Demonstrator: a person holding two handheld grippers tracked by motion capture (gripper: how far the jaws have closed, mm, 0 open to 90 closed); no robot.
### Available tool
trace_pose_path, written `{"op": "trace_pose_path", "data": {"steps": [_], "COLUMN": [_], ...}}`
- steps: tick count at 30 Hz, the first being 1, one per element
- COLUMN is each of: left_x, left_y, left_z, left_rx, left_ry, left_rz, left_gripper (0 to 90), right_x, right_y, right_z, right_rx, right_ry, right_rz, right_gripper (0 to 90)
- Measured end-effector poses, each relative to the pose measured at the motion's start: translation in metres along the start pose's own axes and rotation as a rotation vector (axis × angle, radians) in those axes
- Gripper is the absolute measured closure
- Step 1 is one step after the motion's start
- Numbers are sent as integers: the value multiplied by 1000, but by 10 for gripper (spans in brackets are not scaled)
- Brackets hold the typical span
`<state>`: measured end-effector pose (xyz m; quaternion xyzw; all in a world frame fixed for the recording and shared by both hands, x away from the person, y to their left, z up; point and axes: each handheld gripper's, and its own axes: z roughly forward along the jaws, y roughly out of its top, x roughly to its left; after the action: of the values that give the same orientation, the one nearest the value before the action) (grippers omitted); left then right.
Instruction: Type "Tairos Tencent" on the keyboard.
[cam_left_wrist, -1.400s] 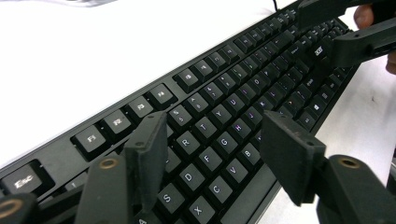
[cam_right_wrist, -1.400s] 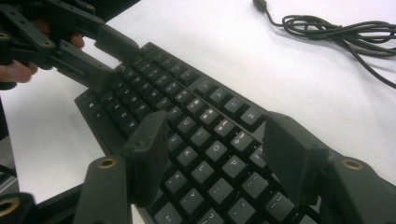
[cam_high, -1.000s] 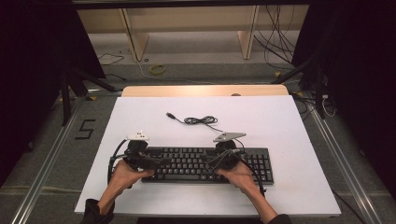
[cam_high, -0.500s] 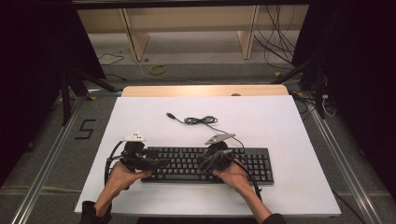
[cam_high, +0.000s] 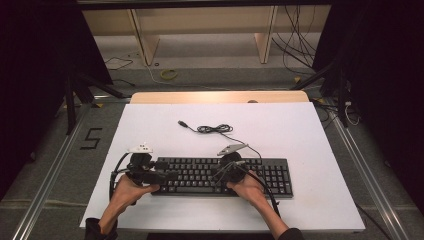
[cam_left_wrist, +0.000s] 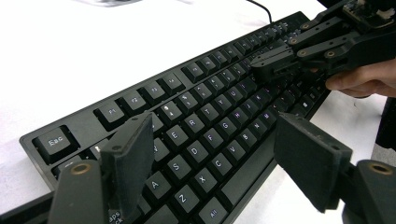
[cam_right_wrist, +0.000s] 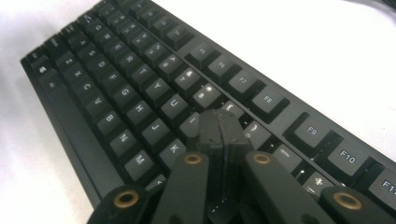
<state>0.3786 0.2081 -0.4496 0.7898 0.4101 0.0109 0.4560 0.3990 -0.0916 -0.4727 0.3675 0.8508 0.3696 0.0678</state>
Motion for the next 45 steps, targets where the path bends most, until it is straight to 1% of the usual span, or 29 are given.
{"op": "trace_pose_path", "data": {"steps": [2,7,9,12,15,20,24,26,29,30,33,38,39,41,45], "left_x": [0,0,0,1,0,0,-1,-1,-1,-1,-2,-2,-3,-4,-6], "left_y": [0,0,1,2,1,2,3,3,3,3,4,4,4,4,5], "left_z": [0,-1,-2,-2,-1,-1,-1,-1,0,0,1,2,2,4,8], "left_rx": [0,-1,-3,-1,2,2,9,16,31,33,41,70,78,97,138], "left_ry": [0,5,6,9,11,14,18,20,29,28,32,49,53,69,101], "left_rz": [0,2,5,9,7,19,25,32,49,48,56,69,68,79,98], "left_gripper": [285,286,287,290,290,290,293,296,306,308,315,369,390,435,553], "right_x": [0,0,0,-1,1,0,0,-1,-1,-1,1,4,5,6,8], "right_y": [-1,0,0,2,3,3,3,3,3,3,4,3,3,3,2], "right_z": [2,3,2,-3,-7,-14,-19,-22,-26,-27,-31,-35,-35,-36,-37], "right_rx": [10,8,6,-21,-44,-71,-89,-100,-114,-120,-130,-133,-134,-135,-134], "right_ry": [-9,-14,-7,15,23,33,38,47,64,69,71,76,77,78,83], "right_rz": [-15,-13,-5,16,14,25,26,36,50,55,49,49,46,43,39], "right_gripper": [900,900,900,900,899,831,729,646,585,564,531,475,466,458,441]}}
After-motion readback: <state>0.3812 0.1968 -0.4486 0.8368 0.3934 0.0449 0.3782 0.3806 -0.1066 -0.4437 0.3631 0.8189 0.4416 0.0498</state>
